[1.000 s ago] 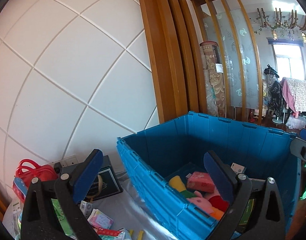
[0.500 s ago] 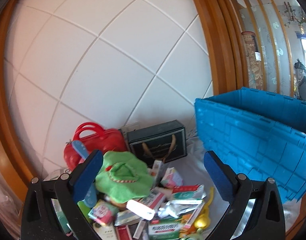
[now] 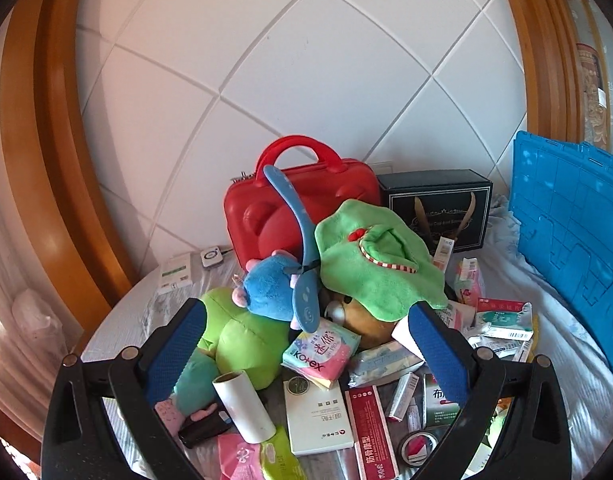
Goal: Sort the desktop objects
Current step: 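Move both tools back over the pile toward the green plush towel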
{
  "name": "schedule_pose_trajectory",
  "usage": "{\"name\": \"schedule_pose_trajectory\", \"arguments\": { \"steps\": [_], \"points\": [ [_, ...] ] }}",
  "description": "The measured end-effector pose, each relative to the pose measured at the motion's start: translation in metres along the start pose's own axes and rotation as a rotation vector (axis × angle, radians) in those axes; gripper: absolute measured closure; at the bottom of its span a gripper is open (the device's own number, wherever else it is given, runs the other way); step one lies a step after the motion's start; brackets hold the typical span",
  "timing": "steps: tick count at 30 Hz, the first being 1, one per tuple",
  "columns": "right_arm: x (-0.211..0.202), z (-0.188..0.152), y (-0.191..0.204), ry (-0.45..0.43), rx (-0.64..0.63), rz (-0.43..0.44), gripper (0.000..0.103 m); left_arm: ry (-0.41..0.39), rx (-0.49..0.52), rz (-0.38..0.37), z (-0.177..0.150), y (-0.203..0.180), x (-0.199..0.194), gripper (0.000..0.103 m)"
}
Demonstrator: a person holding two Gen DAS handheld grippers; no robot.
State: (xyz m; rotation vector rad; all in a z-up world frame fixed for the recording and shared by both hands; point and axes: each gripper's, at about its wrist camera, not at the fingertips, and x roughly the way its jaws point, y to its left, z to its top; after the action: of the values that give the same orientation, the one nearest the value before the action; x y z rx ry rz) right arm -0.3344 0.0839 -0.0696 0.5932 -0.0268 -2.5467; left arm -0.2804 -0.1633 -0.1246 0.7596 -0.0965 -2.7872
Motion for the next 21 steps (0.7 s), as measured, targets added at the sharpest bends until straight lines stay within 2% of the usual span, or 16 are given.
{"name": "schedule_pose_trajectory", "arguments": {
  "steps": [6, 12, 14, 16, 21],
  "points": [
    [0.062, -0.017, -0.009, 0.133, -0.043, 0.060, 0.000, 0.029, 0.028, -0.033, -0.003, -0.028, 0.045, 0.001],
    [0.129, -0.031, -0.034, 0.261, -0.046, 0.123, 0.001, 0.113, 0.051, -0.081, -0.013, -0.048, 0.101, 0.001],
    [0.158, -0.038, -0.043, 0.312, -0.010, 0.152, 0.014, 0.142, 0.048, -0.080, -0.013, -0.051, 0.119, 0.001],
    [0.186, -0.043, -0.049, 0.360, 0.022, 0.166, 0.023, 0.157, 0.043, -0.078, -0.011, -0.052, 0.138, 0.001],
    [0.254, -0.040, -0.050, 0.429, 0.048, 0.201, 0.026, 0.198, 0.003, -0.087, -0.003, -0.045, 0.182, 0.001]
  ]
}}
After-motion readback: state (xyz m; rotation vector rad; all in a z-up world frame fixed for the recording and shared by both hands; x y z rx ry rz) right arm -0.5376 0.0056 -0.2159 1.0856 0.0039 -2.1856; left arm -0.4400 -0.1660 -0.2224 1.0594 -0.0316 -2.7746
